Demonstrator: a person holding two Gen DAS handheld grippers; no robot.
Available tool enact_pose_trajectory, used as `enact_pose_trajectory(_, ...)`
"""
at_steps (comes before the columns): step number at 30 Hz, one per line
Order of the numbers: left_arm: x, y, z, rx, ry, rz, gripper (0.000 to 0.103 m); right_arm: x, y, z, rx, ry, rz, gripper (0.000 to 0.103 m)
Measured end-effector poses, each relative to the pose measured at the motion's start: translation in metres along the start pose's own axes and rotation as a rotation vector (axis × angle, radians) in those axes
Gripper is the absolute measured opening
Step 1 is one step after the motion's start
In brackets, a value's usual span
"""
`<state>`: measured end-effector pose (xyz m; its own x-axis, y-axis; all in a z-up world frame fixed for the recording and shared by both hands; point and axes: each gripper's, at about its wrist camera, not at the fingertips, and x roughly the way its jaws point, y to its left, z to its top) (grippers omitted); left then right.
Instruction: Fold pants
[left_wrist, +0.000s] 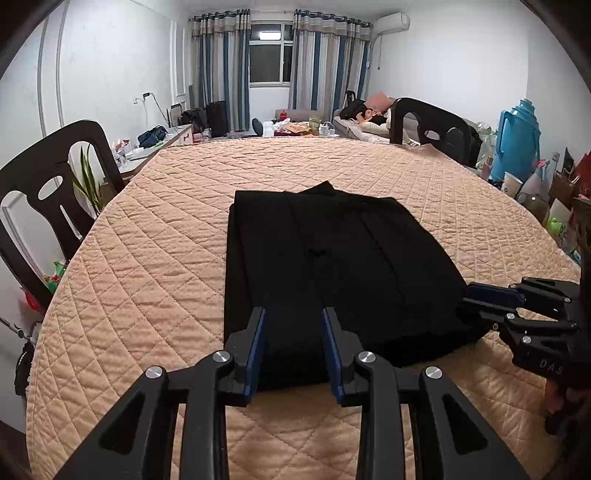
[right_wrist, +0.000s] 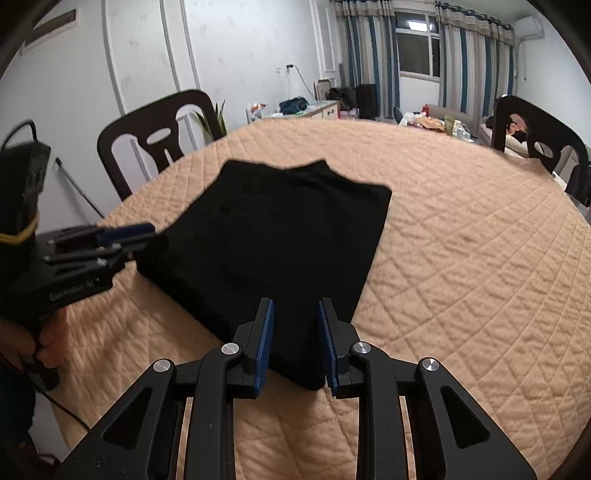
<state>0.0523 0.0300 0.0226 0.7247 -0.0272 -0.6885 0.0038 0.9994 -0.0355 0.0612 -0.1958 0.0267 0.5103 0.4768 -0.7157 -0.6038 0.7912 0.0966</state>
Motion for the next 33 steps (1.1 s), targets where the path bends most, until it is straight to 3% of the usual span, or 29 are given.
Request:
enact_pose_trajectory(11,-0.001,-0.008,-0.006,0.023,-0.007,0.037,0.033,0.004,0.004,-0.001,-0.011,0.010,-0.033,0.025)
enact_pose_trajectory(25,-0.045,-0.014,-0.026,0.008,0.018,0.005,0.034,-0.054,0.012,-0.033,0.015,-0.022,-0.023,0.027)
enact_pose_trajectory(30,-0.056,-0.020,-0.033,0.038,-0.012,0.020,0.048,-0.074,0.017,-0.039,-0.008,-0.040,-0.029,0.028)
enact_pose_trajectory(32,-0.051,-0.022,-0.034,0.048,-0.010,0.040,0.048,-0.070,0.018,-0.040,-0.025,-0.040,-0.040,0.033)
enact_pose_trajectory(33,-0.047,-0.021,-0.035,0.048,0.000,0.046,0.048,-0.063,0.016,-0.040,-0.026,-0.030,-0.051,0.042)
